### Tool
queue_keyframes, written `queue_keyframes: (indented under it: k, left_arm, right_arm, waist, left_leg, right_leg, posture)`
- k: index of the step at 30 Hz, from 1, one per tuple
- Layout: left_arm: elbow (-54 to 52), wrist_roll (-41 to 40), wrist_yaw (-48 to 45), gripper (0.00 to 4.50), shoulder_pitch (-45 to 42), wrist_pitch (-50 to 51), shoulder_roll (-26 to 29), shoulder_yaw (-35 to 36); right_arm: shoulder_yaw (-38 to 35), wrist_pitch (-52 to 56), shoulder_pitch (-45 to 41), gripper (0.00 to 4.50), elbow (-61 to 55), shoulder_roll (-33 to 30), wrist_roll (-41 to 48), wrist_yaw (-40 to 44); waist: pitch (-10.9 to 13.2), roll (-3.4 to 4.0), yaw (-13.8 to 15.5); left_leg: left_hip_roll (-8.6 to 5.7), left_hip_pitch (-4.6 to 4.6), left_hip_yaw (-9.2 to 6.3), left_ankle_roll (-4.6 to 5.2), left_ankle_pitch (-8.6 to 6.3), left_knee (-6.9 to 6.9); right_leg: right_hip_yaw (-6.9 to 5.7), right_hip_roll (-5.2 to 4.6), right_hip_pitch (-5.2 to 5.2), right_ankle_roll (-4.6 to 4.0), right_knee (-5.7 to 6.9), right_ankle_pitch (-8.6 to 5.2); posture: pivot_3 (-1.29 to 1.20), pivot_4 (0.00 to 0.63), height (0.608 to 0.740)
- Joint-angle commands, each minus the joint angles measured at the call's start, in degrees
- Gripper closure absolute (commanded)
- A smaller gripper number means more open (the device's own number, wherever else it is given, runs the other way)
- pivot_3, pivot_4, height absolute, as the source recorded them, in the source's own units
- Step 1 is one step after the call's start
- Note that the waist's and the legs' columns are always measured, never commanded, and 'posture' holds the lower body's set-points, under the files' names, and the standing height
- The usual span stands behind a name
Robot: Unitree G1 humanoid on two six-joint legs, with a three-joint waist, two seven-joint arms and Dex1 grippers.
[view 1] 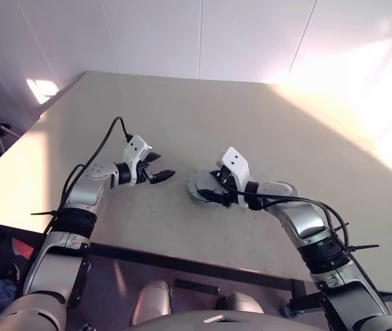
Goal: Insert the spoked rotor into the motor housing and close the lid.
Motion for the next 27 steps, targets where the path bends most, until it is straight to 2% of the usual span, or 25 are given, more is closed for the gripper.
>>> queue_keyframes:
  k: [1,15,27]
  left_arm:
    - [-1.9,-0.1,0.2,0.00,-0.4,-0.7,0.4,0.6]
    - [-1.9,0.0,0.3,0.00,-0.3,-0.8,0.2,0.4]
    - [-2.3,0.0,0.4,0.00,-0.1,-0.6,0.2,0.3]
  right_arm:
    - [-0.3,-1.0,-0.2,1.40,-0.1,-0.8,-1.0,0.4]
    - [0.0,0.0,1.0,1.40,-0.9,-1.7,-1.0,1.6]
    - [1.3,3.4,0.0,1.40,5.2,-2.1,-2.7,0.8]
  waist:
    - [0.0,0.00,0.0]
    - [0.0,0.00,0.2]
    - [0.0,0.00,0.1]
  left_leg:
    - [0.00,0.00,0.00,0.00,0.00,0.01]
    - [0.00,0.02,0.00,0.06,-0.04,0.08]
    - [0.03,0.25,-0.01,0.12,-0.09,0.27]
  right_leg:
    - [0.00,0.00,0.01,0.00,0.00,0.00]
    - [0.00,0.00,0.07,0.00,-0.01,0.00]
    - [0.00,0.00,0.35,0.00,0.02,0.00]
  posture:
    - [0.00,0.000,0.740]
    - [0.00,0.000,0.740]
    - [0.00,0.000,0.740]
